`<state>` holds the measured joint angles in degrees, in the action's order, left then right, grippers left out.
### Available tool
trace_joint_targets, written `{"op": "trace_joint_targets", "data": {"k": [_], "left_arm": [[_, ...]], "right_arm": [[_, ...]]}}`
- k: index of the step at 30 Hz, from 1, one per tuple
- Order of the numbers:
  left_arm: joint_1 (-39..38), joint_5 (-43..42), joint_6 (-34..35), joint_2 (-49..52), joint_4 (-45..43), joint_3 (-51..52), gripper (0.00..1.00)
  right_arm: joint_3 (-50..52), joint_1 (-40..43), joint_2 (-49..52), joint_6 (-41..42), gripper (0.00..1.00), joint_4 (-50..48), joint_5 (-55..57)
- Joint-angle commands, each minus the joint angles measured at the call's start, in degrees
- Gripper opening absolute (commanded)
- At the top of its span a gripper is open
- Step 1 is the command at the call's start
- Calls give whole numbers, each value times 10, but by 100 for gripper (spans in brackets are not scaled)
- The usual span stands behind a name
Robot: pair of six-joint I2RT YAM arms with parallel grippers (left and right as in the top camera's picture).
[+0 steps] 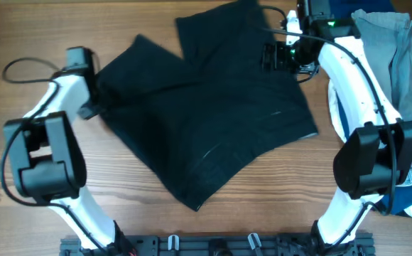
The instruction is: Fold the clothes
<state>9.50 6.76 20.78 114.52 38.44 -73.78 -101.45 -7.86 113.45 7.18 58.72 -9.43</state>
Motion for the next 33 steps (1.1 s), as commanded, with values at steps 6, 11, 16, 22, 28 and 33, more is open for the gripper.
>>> {"op": "trace_joint_targets", "data": {"k": [6, 11, 16, 22, 28, 33], "left_arm": [[142, 32, 20, -2, 237, 12, 4], [181, 17, -3, -2, 294, 12, 40], [173, -10, -41, -22, 362, -50, 100], [58, -35, -76, -208, 261, -121, 100], [-24, -35, -83, -264, 222, -121, 100], [-29, -33, -84, -264, 200, -121, 100]], "right_arm": [[-3, -62, 47, 2, 97, -33, -9], [-3, -84, 98, 6, 97, -29, -18], [-3, -89, 82, 5, 99, 1, -44], [-1, -126, 82, 8, 99, 129, -54], [78, -158, 82, 97, 99, 63, 7], [141, -157, 88, 112, 99, -46, 64]]}}
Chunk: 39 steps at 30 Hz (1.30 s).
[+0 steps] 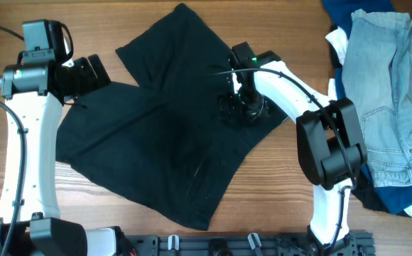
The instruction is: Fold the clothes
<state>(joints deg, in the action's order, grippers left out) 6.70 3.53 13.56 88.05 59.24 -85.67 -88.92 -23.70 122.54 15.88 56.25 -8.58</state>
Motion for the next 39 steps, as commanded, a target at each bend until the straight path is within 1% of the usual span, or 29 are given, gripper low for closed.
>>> {"op": "trace_joint_targets", "data": {"k": [1, 5, 7, 9, 10, 11, 12, 15, 18, 19, 21, 24, 25, 26, 28, 31, 33, 34, 35, 37, 38, 39], "left_arm": [[-1, -1, -12, 0, -10, -2, 100], [-1, -1, -12, 0, -9, -2, 100], [-1, -1, -12, 1, -10, 0, 100], [-1, -3, -12, 2, -11, 2, 100], [-1, -4, -12, 2, -11, 3, 100], [-1, -12, -12, 4, -10, 3, 100], [-1, -32, -12, 16, -10, 3, 100], [-1, -42, -12, 33, -10, 3, 100], [-1, -42, -12, 54, -14, 3, 100], [-2, -42, -12, 63, -19, 3, 100], [-2, -42, -12, 75, -31, 3, 100], [-2, -42, -12, 86, -36, 3, 100], [-2, -42, -13, 86, -38, 3, 100], [-2, -42, -19, 86, -40, 3, 100], [-2, -41, -29, 86, -40, 3, 100], [-2, -42, -29, 87, -40, 3, 100], [-2, -44, -27, 86, -35, 3, 100], [-2, -44, -27, 87, -31, 3, 100], [-2, -44, -27, 87, -29, 3, 100], [-2, -44, -27, 87, -26, 3, 100], [-2, -44, -27, 87, -25, 3, 100], [-2, -44, -27, 87, -24, 3, 100]], "right_arm": [[17, 2, 4, 26, 99, -30, 85], [17, 20, 34, 37, 99, -81, 211], [17, 46, 45, 32, 99, -124, 226], [17, 84, 55, -4, 98, -202, 215], [17, 103, 56, -21, 95, -246, 207], [17, 133, 56, -25, 94, -348, 174], [17, 144, 56, -21, 94, -396, 143], [16, 148, 59, -7, 94, -478, 138], [-7, 148, 68, -7, 98, -509, 132], [-20, 148, 68, -7, 99, -503, 130], [-70, 148, 67, -12, 100, -440, 115], [-154, 148, 51, -34, 100, -292, 67], [-178, 148, 37, -42, 100, -220, 40], [-188, 148, 21, -41, 100, -159, 19], [-188, 148, 1, -39, 100, -72, -9], [-184, 147, -6, -37, 100, 76, -44], [-161, 141, -5, -37, 90, 125, -43], [-144, 135, -5, -37, 82, 127, -43], [-126, 130, -5, -35, 72, 119, -39], [-85, 121, -5, -19, 39, 94, -37], [-59, 117, -5, -9, 25, 75, -37], [-35, 115, -5, -5, 16, 56, -37]]}}
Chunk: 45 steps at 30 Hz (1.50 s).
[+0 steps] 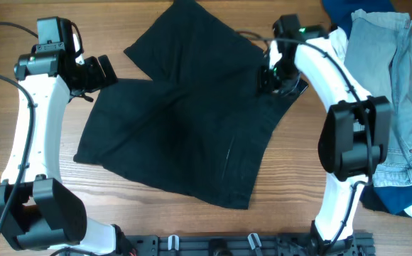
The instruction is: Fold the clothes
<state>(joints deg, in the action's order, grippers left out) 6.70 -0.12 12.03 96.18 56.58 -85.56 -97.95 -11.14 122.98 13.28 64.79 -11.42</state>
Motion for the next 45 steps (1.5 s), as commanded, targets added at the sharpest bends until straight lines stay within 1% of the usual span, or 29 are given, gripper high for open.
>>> {"op": "trace_joint_targets", "data": {"k": [1, 2, 7, 10, 12, 15, 16, 22, 25, 28, 30, 31, 33, 35, 36, 37, 39, 40, 42, 45], "left_arm": [[-2, -8, -12, 5, 3, 2, 100], [-2, -8, -12, 5, 4, 2, 100], [-2, -8, -12, 5, 8, 2, 100], [-2, -9, -12, 5, 9, 2, 100], [-2, -9, -12, 5, 9, 2, 100], [-2, -9, -12, 5, 8, 2, 100], [-2, -9, -11, 5, 7, 2, 100], [-2, -20, -11, 5, 6, 2, 100], [-2, -36, -11, 5, -4, 2, 100], [-2, -44, -11, 5, -5, 2, 100], [-2, -53, -11, 5, -4, 2, 100], [-2, -57, -11, 5, -4, 2, 100], [-2, -56, -11, 5, -4, 2, 100], [-2, -56, -12, 5, -5, 2, 100], [-2, -56, -12, 5, -5, 2, 100], [-2, -56, -12, 5, -5, 2, 100], [-2, -56, -14, 5, -5, 2, 100], [-2, -57, -18, 5, -5, 2, 100], [-7, -57, -41, 12, -37, 2, 100], [-26, -61, -73, 51, -125, 2, 100]], "right_arm": [[70, -12, -9, 24, 12, -42, -9], [94, -13, -9, 29, 7, -58, -9], [176, -12, -9, 35, 6, -124, 6], [193, -12, 0, 57, 8, -179, 86], [200, -11, 14, 75, 9, -247, 154], [200, -8, 38, 90, 9, -338, 193], [200, -4, 54, 93, 9, -382, 198], [199, 21, 148, 94, 10, -526, 198], [183, 47, 172, 94, 14, -556, 183], [112, 78, 173, 103, 20, -537, 112], [80, 84, 173, 103, 22, -534, 88], [40, 85, 173, 103, 24, -528, 67], [6, 85, 173, 101, 27, -527, 57], [-51, 85, 173, 88, 29, -485, 53], [-78, 85, 170, 71, 36, -448, 49], [-103, 84, 164, 60, 48, -408, 49], [-157, 84, 133, 38, 68, -310, 47], [-172, 84, 104, 32, 75, -267, 33], [-174, 84, 9, 32, 79, -164, 6], [-173, 83, -65, 31, 79, -96, 6]]}}
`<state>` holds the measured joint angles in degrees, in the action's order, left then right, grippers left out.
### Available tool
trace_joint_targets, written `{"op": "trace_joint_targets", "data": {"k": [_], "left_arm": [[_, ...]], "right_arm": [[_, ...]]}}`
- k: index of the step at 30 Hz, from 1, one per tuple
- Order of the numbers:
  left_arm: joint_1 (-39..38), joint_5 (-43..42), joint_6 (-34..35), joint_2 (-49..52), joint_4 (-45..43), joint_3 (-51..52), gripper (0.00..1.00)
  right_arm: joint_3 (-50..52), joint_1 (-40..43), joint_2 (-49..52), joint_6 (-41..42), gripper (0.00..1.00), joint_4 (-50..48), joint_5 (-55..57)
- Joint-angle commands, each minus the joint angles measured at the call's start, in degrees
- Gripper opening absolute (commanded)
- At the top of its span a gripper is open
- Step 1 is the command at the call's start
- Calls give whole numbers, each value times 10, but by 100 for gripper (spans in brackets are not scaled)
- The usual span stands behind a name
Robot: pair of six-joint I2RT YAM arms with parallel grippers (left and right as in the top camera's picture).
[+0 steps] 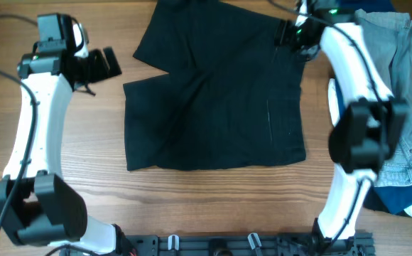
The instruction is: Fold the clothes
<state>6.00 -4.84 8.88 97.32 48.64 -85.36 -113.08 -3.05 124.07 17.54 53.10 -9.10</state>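
Note:
A pair of black shorts (213,99) lies spread flat in the middle of the table, its edges roughly square to the table. My right gripper (288,34) sits on the shorts' far right corner and looks shut on the cloth there. My left gripper (111,62) hangs open just left of the shorts' far left part, with a strip of bare wood between its fingers and the cloth. Nothing is in the left fingers.
A pile of other clothes lies at the right edge: light blue jeans (394,78) on top, dark blue fabric (405,195) beneath. The arms' base rail (220,245) runs along the near edge.
The shorts have turned and now lie squarer and farther back. My right gripper has moved back and right with the corner. My left gripper, then at the cloth's left corner, now stands open and apart from it.
First the shorts lay skewed with a gripper at each side. Then both grippers were farther left with the cloth stretched diagonally. After that the cloth lay flatter, still tilted. Now it lies square and flat, with the left gripper off it.

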Motion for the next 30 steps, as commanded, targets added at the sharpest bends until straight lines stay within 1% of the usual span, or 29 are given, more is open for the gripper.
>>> {"op": "trace_joint_targets", "data": {"k": [1, 5, 6, 10, 11, 13, 15, 18, 19, 21, 22, 24, 27, 29, 30], "left_arm": [[-28, -14, -42, 64, -89, 0, 100], [-68, -22, -41, 173, -234, 0, 100], [-88, -22, -42, 216, -286, 0, 100], [-117, -20, -42, 289, -391, 0, 100], [-123, -14, -39, 305, -410, 0, 98], [-127, 14, -21, 321, -422, 0, 95], [-127, 51, 21, 334, -422, 0, 91], [-127, 82, 67, 337, -423, 0, 86], [-127, 86, 77, 337, -422, 0, 83], [-127, 112, 101, 337, -397, 0, 65], [-127, 125, 103, 337, -379, 0, 62], [-125, 137, 95, 342, -357, 0, 59], [-122, 137, 94, 351, -337, 0, 38], [-122, 137, 94, 356, -329, 0, 31], [-122, 138, 94, 357, -323, 0, 22]], "right_arm": [[-22, 2, -85, -11, 79, 31, -16], [-16, 2, -90, -11, 79, 45, -12], [-16, 2, -90, -11, 79, 49, -10], [-16, 2, -90, -11, 78, 49, -9], [-16, 2, -90, -11, 78, 49, -6], [-16, 2, -90, -11, 78, 50, 2], [-15, 2, -90, -11, 78, 50, 5], [-15, 2, -90, -10, 78, 50, 5], [-16, 2, -90, -10, 78, 50, 5], [-15, 2, -90, -10, 78, 50, 5], [-16, 2, -90, -10, 77, 51, 5], [-15, 2, -90, -11, 77, 56, 5], [-16, 2, -90, -10, 77, 60, 5], [-15, 2, -90, -11, 77, 64, 5], [-16, 2, -90, -11, 77, 65, 5]]}}
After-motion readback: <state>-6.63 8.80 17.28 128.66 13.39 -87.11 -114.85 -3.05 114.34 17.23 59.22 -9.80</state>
